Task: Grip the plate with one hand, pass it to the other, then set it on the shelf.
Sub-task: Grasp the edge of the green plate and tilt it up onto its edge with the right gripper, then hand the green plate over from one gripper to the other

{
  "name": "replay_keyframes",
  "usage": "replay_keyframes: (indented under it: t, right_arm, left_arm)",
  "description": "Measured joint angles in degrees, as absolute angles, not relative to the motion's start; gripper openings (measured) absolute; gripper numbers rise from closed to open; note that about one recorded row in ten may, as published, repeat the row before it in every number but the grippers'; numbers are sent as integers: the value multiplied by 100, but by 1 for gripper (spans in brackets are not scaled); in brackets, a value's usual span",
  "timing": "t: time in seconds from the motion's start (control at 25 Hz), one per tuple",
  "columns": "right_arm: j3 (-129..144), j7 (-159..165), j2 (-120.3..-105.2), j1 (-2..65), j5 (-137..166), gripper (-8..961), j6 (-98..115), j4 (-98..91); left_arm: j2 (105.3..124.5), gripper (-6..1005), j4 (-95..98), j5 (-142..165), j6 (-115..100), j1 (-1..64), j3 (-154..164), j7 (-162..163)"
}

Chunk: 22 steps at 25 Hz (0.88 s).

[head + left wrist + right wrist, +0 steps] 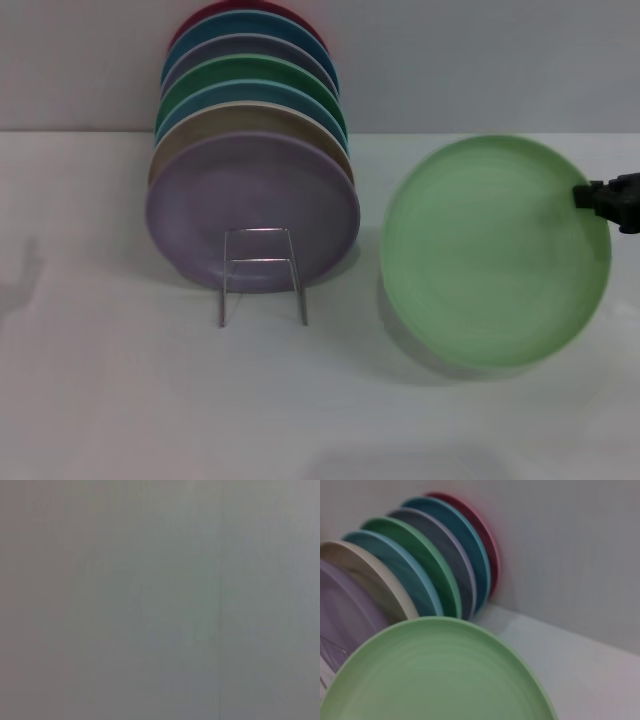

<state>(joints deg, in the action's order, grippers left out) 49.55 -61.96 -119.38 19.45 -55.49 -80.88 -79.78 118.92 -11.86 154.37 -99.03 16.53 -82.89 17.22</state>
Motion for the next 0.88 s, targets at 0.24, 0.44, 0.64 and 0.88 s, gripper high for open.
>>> replay_keyframes:
  t: [0.24, 0.44, 0.64, 0.88]
  right_arm:
    - [4604, -7165, -11944, 1693, -6463, 21, -8206, -7725]
    - [4496, -7844, -11951, 1621, -7003, 21, -8263, -7490]
    - [4574, -8205, -11978, 1575, -7379, 21, -8228, -7386]
    - [5148, -8378, -11993, 1120, -8128, 21, -7657, -7415]
  left_arm:
    - [11890, 842, -1192, 15460, -10012, 1552, -8045, 1733]
    - [11884, 842, -1199, 15461, -10087, 1461, -7647, 1737]
    - [11887, 842, -1326, 15460, -10212, 1230, -7095, 1739]
    - [11880, 843, -1672, 15459, -10242, 852, -6440, 1733]
